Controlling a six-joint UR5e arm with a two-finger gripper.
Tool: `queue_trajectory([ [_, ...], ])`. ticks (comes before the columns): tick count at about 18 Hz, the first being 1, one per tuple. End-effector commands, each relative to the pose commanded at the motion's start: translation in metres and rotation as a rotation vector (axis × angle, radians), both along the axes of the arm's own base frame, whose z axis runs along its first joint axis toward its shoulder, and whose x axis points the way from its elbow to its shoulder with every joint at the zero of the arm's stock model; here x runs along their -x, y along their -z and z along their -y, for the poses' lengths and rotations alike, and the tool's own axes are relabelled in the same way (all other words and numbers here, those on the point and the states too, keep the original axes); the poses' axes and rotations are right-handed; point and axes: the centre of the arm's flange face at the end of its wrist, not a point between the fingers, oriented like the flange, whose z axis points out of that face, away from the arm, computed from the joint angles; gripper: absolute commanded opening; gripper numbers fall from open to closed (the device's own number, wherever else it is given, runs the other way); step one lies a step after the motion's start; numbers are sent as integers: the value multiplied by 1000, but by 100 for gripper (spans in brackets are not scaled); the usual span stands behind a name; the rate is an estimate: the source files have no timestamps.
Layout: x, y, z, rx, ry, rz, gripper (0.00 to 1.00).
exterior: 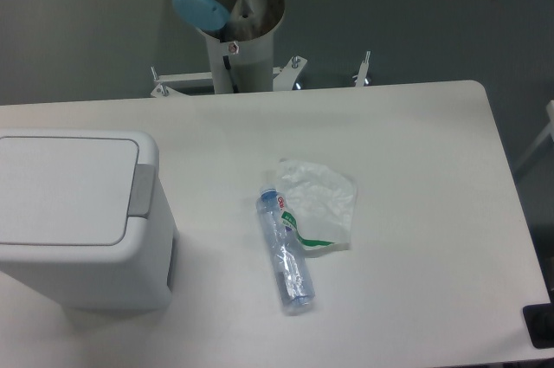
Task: Open the trash can
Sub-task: 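Move the gripper into view above the table, then move the open gripper over the white trash bin's lid edge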
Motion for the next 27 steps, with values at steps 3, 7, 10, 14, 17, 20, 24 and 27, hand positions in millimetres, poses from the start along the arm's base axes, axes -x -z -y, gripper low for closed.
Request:
queue_trajectory([
  [3, 0, 0, -3, -11, 5, 1, 100],
  [7, 1, 1, -17, -84, -25, -12, 100],
  [10, 1, 1, -43, -186, -142, -10, 100],
  [14, -11, -5, -84, -246, -192, -4, 100],
  [17, -23, -9, -118, -274, -252, 4, 100],
  [20, -38, -26, -164, -344, -334, 9, 100],
  [24, -70, -44, -227, -419, -402, 40, 100],
  [27, -107, -48, -281, -468, -424, 96, 100],
])
